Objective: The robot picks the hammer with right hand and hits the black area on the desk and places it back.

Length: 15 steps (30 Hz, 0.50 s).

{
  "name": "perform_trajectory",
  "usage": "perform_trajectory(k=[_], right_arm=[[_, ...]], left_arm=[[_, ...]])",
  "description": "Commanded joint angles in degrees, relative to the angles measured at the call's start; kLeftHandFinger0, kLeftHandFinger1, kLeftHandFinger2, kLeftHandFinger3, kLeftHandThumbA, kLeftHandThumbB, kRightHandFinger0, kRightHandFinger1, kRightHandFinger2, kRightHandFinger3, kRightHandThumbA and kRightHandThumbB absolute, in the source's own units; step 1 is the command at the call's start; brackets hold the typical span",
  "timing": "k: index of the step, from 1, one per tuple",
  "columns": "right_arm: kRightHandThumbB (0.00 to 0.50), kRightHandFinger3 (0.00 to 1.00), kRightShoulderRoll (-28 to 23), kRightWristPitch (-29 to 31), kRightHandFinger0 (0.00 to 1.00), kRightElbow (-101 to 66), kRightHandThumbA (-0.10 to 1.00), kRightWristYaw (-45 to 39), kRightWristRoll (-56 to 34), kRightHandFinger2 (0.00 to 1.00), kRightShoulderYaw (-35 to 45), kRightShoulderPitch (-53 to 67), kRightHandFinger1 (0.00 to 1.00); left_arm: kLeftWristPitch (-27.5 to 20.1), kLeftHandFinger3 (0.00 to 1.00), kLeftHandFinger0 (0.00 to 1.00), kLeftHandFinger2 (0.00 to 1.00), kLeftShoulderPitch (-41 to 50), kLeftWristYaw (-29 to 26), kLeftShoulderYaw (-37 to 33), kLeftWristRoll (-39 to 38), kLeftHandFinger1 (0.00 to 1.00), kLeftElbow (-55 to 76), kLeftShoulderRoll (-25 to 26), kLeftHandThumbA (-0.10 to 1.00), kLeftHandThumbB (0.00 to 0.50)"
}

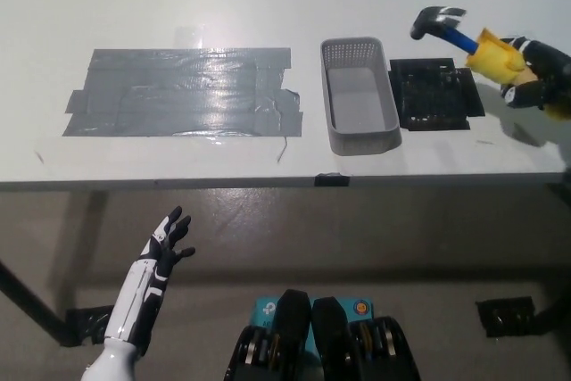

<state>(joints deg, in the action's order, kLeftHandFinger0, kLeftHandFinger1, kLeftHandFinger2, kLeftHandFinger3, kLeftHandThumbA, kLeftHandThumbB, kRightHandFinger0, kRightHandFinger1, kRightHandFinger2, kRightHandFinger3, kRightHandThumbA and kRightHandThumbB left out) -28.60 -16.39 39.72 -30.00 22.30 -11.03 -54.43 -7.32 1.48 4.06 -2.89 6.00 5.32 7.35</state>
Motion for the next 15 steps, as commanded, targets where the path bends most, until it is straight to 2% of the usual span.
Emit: perform_trajectory(k=[1, 4, 8, 10, 11, 12, 15], right_arm=[[0.097, 1.00, -8.4, -10.5, 0.08, -9.6, -0.10, -19.0, -8.9, 0.95, 2.2, -18.4, 0.60], [0.091, 1.00, -9.1, -10.5, 0.08, -8.7, -0.10, -21.3, -8.7, 0.93, 1.1, -19.8, 0.59], [0.124, 1.00, -9.5, -10.5, 0.17, -8.2, -0.10, -22.8, -5.6, 0.99, -1.8, -21.4, 0.65], [0.124, 1.00, -9.7, -10.3, 0.17, -7.7, -0.10, -23.5, -5.2, 0.98, -2.3, -21.9, 0.62], [0.124, 0.87, -9.8, -10.1, 0.15, -7.4, -0.10, -23.8, -4.8, 0.97, -3.0, -22.2, 0.59], [0.136, 0.81, -9.8, -9.9, 0.14, -7.2, -0.10, -23.9, -4.1, 0.96, -3.9, -22.5, 0.58], [0.146, 0.73, -10.4, -6.5, 0.07, -6.8, -0.10, -24.9, -1.8, 0.94, -6.9, -22.7, 0.55]], left_arm=[[-1.6, 1.00, 0.88, 1.00, -1.0, 1.3, 0.5, -1.4, 1.00, 1.1, 1.7, 1.00, 0.076], [-1.5, 1.00, 0.87, 1.00, -1.0, 1.2, 0.5, -1.3, 1.00, 1.0, 1.7, 1.00, 0.078], [-1.4, 1.00, 0.85, 1.00, -1.1, 1.2, 0.5, -1.4, 1.00, 1.3, 1.7, 1.00, 0.067], [-1.7, 1.00, 0.84, 1.00, -1.1, 1.2, 0.4, -1.4, 1.00, 1.1, 1.6, 1.00, 0.067], [-1.9, 1.00, 0.84, 1.00, -1.1, 1.1, 0.4, -1.3, 1.00, 1.0, 1.6, 1.00, 0.074], [-1.8, 1.00, 0.83, 1.00, -1.2, 1.2, 0.3, -1.3, 1.00, 0.9, 1.7, 1.00, 0.079], [-1.5, 1.00, 0.83, 1.00, -1.2, 1.3, 0.2, -1.4, 1.00, 1.0, 1.8, 1.00, 0.089]])
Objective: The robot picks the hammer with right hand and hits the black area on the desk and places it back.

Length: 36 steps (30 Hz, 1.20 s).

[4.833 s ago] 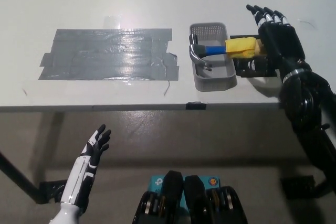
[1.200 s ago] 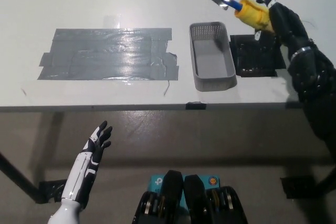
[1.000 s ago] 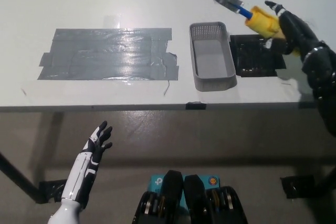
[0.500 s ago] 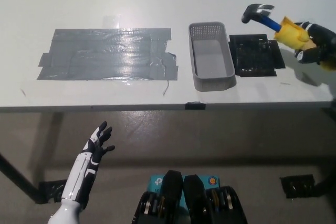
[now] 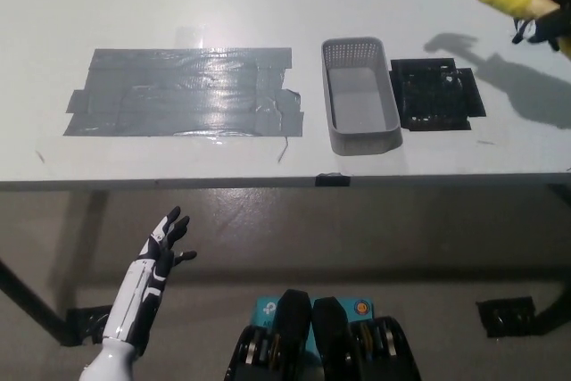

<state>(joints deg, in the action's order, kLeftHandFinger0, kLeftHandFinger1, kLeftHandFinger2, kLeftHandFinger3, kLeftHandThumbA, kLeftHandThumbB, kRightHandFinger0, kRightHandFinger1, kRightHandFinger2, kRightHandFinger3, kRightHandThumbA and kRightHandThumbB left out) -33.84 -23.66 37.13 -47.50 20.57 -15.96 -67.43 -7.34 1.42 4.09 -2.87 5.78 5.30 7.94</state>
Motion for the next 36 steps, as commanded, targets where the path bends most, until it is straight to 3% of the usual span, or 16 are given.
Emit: perform_trajectory(k=[1, 4, 5, 7, 8, 11, 13, 15, 19, 22, 25, 26, 29, 32, 34, 36], right_arm=[[0.158, 0.73, -5.3, 0.4, 0.03, -4.6, -0.10, -7.6, 1.1, 0.94, -3.4, -9.8, 0.54], [0.178, 0.82, -5.7, 0.7, 0.01, -5.1, -0.10, -7.1, 3.6, 0.95, -7.0, -9.7, 0.54], [0.188, 0.80, -6.2, 4.2, 0.09, -5.4, -0.10, -6.2, 4.5, 0.99, -8.3, -9.1, 0.61], [0.175, 0.89, -5.8, 2.7, 0.12, -4.8, -0.10, -7.6, 4.2, 1.00, -9.8, -8.8, 0.74], [0.192, 0.81, -5.7, 3.6, 0.21, -4.9, -0.10, -7.5, 4.6, 1.00, -10.6, -8.4, 0.83], [0.212, 0.73, -5.7, 4.8, 0.21, -5.7, -0.10, -6.6, 6.0, 0.99, -12.6, -7.4, 0.76], [0.209, 0.65, -5.7, 4.8, 0.06, -5.7, -0.10, -6.2, 6.2, 0.86, -13.2, -6.4, 0.62], [0.186, 0.80, -5.9, 4.9, 0.00, -5.3, -0.10, -6.5, 5.7, 0.92, -13.0, -5.9, 0.61], [0.162, 0.96, -5.9, 4.7, 0.00, -4.3, -0.10, -8.2, 4.5, 0.89, -12.3, -5.6, 0.50], [0.143, 0.99, -6.5, 6.7, 0.09, -4.5, -0.10, -7.5, 5.1, 0.98, -12.4, -4.5, 0.61], [0.149, 0.80, -6.4, 7.4, 0.15, -4.8, -0.10, -6.4, 5.3, 0.87, -12.0, -3.4, 0.61], [0.145, 0.80, -6.2, 6.9, 0.15, -4.8, -0.10, -6.2, 5.2, 0.87, -11.6, -3.1, 0.60], [0.129, 0.91, -5.4, 6.3, 0.00, -3.3, -0.10, -6.5, 4.5, 0.89, -11.1, -3.1, 0.53], [0.136, 0.98, -4.9, 5.4, 0.00, -2.8, -0.10, -6.4, 4.2, 0.91, -10.5, -2.8, 0.53], [0.138, 0.99, -4.6, 5.0, 0.07, -3.1, -0.10, -5.7, 3.7, 1.00, -9.6, -2.1, 0.61], [0.158, 1.00, -4.3, 5.6, 0.04, -1.9, -0.10, -5.8, 2.6, 0.98, -8.5, -2.0, 0.58]], left_arm=[[-1.4, 1.00, 0.82, 1.00, -1.2, 1.3, 0.2, -1.2, 1.00, 1.1, 1.3, 1.00, 0.087], [-1.3, 1.00, 0.80, 1.00, -1.2, 1.2, 0.0, -0.6, 1.00, 1.4, 1.5, 1.00, 0.081], [-1.5, 1.00, 0.78, 1.00, -1.2, 1.2, 0.0, -0.8, 0.99, 1.3, 1.5, 1.00, 0.077], [-1.6, 1.00, 0.75, 1.00, -1.3, 1.0, 0.1, -0.4, 0.97, 1.3, 1.6, 1.00, 0.066], [-1.8, 1.00, 0.74, 1.00, -1.3, 1.0, 0.1, 0.0, 0.96, 1.3, 1.7, 1.00, 0.058], [-2.5, 1.00, 0.73, 1.00, -1.3, 1.1, 0.2, -0.4, 0.94, 1.0, 1.7, 1.00, 0.047], [-2.2, 1.00, 0.71, 1.00, -1.3, 1.0, 0.2, -0.3, 0.93, 1.2, 1.7, 1.00, 0.052], [-1.4, 1.00, 0.70, 1.00, -1.2, 0.9, 0.4, -0.3, 0.93, 1.6, 1.5, 1.00, 0.062], [-2.2, 1.00, 0.69, 1.00, -1.2, 1.0, 0.4, -0.4, 0.91, 1.4, 1.8, 1.00, 0.052], [-2.2, 1.00, 0.69, 1.00, -1.1, 1.0, 0.3, -0.2, 0.91, 1.4, 1.7, 1.00, 0.049], [-2.5, 1.00, 0.70, 1.00, -0.9, 1.1, 0.3, -0.3, 0.91, 1.2, 1.8, 1.00, 0.057], [-2.4, 1.00, 0.69, 1.00, -0.8, 1.0, 0.3, -0.3, 0.90, 1.2, 1.8, 1.00, 0.058], [-2.4, 1.00, 0.69, 1.00, -0.7, 0.8, 0.4, -0.1, 0.90, 1.1, 1.6, 1.00, 0.066], [-2.9, 1.00, 0.67, 1.00, -0.7, 0.6, 0.4, 0.2, 0.88, 0.8, 1.6, 1.00, 0.064], [-2.8, 1.00, 0.66, 1.00, -0.8, 0.7, 0.4, 0.2, 0.88, 0.7, 1.7, 1.00, 0.067], [-2.7, 1.00, 0.67, 1.00, -0.6, 0.8, 0.3, -0.1, 0.88, 0.6, 1.7, 1.00, 0.082]])
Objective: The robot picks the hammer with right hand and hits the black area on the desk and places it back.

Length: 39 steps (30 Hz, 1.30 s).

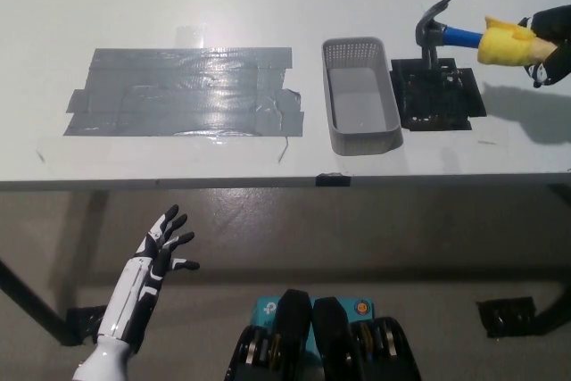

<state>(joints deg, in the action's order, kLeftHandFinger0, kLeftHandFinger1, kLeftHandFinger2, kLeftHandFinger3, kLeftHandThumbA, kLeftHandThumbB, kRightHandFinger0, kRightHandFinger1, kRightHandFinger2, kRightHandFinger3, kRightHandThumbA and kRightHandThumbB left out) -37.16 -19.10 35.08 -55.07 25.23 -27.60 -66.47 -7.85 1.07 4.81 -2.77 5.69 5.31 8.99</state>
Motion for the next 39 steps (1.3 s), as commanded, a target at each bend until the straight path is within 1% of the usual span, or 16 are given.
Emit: perform_trajectory(k=[1, 4, 6, 9, 13, 18, 20, 22, 23, 25, 28, 29, 30, 31, 33, 39], right_arm=[[0.163, 1.00, -0.9, 1.3, 0.01, 0.2, -0.10, 1.7, -2.0, 0.95, 3.3, -3.1, 0.56], [0.157, 1.00, -1.1, 1.9, 0.02, 0.7, -0.10, 1.1, -2.5, 0.92, 4.5, -4.5, 0.57], [0.161, 1.00, -1.6, -0.7, 0.14, -0.7, -0.10, 2.0, -3.3, 1.00, 7.1, -5.4, 0.67], [0.084, 1.00, -2.5, -2.6, 0.07, -2.0, -0.10, 0.8, -6.1, 0.98, 11.3, -6.8, 0.61], [0.106, 1.00, -3.6, -2.4, 0.03, -1.8, -0.10, 1.4, -5.7, 0.93, 13.5, -8.9, 0.56], [0.106, 1.00, -3.9, -2.1, 0.00, -3.6, -0.10, 1.9, -2.0, 0.99, 11.0, -6.5, 0.57], [0.109, 1.00, -3.5, 1.0, 0.11, -1.8, -0.10, 1.7, -3.0, 1.00, 10.7, -4.4, 0.69], [0.109, 0.95, -3.0, 1.0, 0.10, -1.5, -0.10, 2.0, -0.1, 0.97, 7.9, -3.0, 0.64], [0.117, 0.88, -2.5, 1.6, 0.24, -0.7, -0.10, 3.2, 0.7, 0.98, 7.0, -2.0, 0.71], [0.143, 0.76, -1.8, 3.3, 0.13, 0.3, -0.10, 5.1, 2.7, 0.88, 4.3, -0.1, 0.62], [0.166, 0.57, -0.3, 6.6, 0.12, 4.1, -0.10, 7.7, 4.7, 0.75, 0.8, 2.4, 0.57], [0.179, 0.51, 0.1, 7.0, 0.10, 3.8, -0.10, 9.6, 7.2, 0.79, -1.4, 4.2, 0.60], [0.159, 0.65, 1.0, 6.4, 0.12, 5.2, -0.10, 10.2, 7.0, 0.85, -1.7, 5.1, 0.64], [0.165, 0.52, 1.6, 6.4, 0.09, 6.4, -0.10, 10.7, 6.8, 0.81, -2.1, 6.0, 0.61], [0.190, 1.00, 2.7, 5.8, 0.07, 7.4, -0.10, 11.5, 7.4, 0.80, -3.3, 7.8, 0.57], [0.170, 0.93, 3.5, 8.6, 0.00, 9.7, -0.10, 13.4, 10.5, 0.67, -7.4, 7.5, 0.49]], left_arm=[[-2.1, 1.00, 0.67, 1.00, -0.2, 0.1, 0.3, -0.2, 0.88, 0.6, 0.7, 1.00, 0.087], [-2.7, 1.00, 0.66, 1.00, -0.2, 0.0, 0.5, -0.8, 0.88, 0.4, 0.5, 1.00, 0.070], [-2.6, 1.00, 0.65, 0.99, -0.3, -0.1, 0.4, 0.0, 0.87, 0.4, 0.5, 1.00, 0.072], [-2.3, 1.00, 0.65, 1.00, -0.1, 0.0, 0.4, -0.2, 0.87, 0.5, 0.6, 1.00, 0.087], [-2.2, 1.00, 0.66, 1.00, -0.2, 0.2, 0.4, -0.2, 0.87, 0.6, 0.7, 1.00, 0.082], [-2.2, 1.00, 0.66, 0.99, 0.0, 0.3, 0.2, 0.0, 0.87, 0.8, 0.8, 1.00, 0.088], [-2.4, 1.00, 0.66, 0.99, 0.0, 0.3, 0.1, 0.1, 0.87, 0.8, 0.8, 1.00, 0.079], [-2.2, 1.00, 0.66, 0.99, 0.0, 0.3, 0.1, 0.1, 0.87, 0.9, 0.7, 1.00, 0.082], [-2.3, 1.00, 0.66, 0.99, 0.0, 0.3, 0.1, 0.0, 0.87, 0.9, 0.7, 1.00, 0.081], [-2.2, 1.00, 0.66, 0.99, 0.0, 0.2, 0.2, 0.0, 0.87, 1.0, 0.7, 1.00, 0.090], [-2.0, 0.98, 0.66, 0.98, -0.1, 0.0, 0.3, 0.1, 0.86, 1.2, 0.5, 1.00, 0.092], [-2.5, 0.98, 0.66, 0.98, -0.2, -0.1, 0.3, 0.4, 0.86, 1.0, 0.6, 1.00, 0.091], [-2.8, 0.98, 0.66, 0.97, -0.2, -0.1, 0.2, 0.6, 0.86, 0.9, 0.6, 1.00, 0.082], [-2.7, 0.97, 0.66, 0.97, -0.2, -0.2, 0.2, 0.7, 0.85, 1.1, 0.6, 1.00, 0.085], [-2.7, 0.96, 0.66, 0.97, -0.2, -0.2, 0.2, 0.8, 0.85, 1.0, 0.6, 1.00, 0.101], [-2.4, 0.94, 0.68, 0.97, -0.3, -0.2, 0.2, 1.7, 0.86, 1.1, 1.0, 1.00, 0.128]])
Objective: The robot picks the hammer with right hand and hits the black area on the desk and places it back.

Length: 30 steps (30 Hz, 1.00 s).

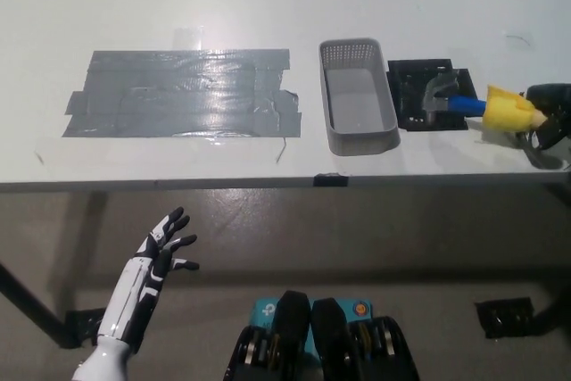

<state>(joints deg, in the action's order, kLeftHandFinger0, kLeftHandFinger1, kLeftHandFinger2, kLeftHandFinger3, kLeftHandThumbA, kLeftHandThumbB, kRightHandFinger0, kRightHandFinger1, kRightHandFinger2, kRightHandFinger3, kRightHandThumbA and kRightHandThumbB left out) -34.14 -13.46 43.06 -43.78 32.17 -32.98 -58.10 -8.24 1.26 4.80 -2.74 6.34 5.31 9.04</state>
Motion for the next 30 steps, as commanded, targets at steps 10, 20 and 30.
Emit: perform_trajectory(k=[10, 20, 30], right_arm=[[0.111, 0.23, -1.1, 2.0, 0.11, 0.8, -0.10, 1.3, -0.3, 0.87, 2.8, -5.6, 0.67], [0.137, 0.93, -0.9, 1.0, 0.00, 3.6, -0.10, -3.4, -11.9, 0.83, 17.3, -11.2, 0.48], [0.146, 0.98, 3.1, 0.3, 0.00, 13.7, -0.10, 3.4, -14.5, 0.86, 24.1, -9.7, 0.40]], left_arm=[[-0.9, 0.94, 0.68, 0.96, -0.2, -0.2, 0.4, 0.8, 0.86, 1.5, 0.7, 1.00, 0.141], [-1.8, 0.94, 0.66, 0.96, -0.4, -0.2, 0.5, 0.6, 0.84, 1.2, 0.7, 1.00, 0.113], [-2.0, 0.93, 0.66, 0.94, -0.1, -0.3, 0.5, 0.7, 0.83, 1.4, 0.7, 1.00, 0.110]])
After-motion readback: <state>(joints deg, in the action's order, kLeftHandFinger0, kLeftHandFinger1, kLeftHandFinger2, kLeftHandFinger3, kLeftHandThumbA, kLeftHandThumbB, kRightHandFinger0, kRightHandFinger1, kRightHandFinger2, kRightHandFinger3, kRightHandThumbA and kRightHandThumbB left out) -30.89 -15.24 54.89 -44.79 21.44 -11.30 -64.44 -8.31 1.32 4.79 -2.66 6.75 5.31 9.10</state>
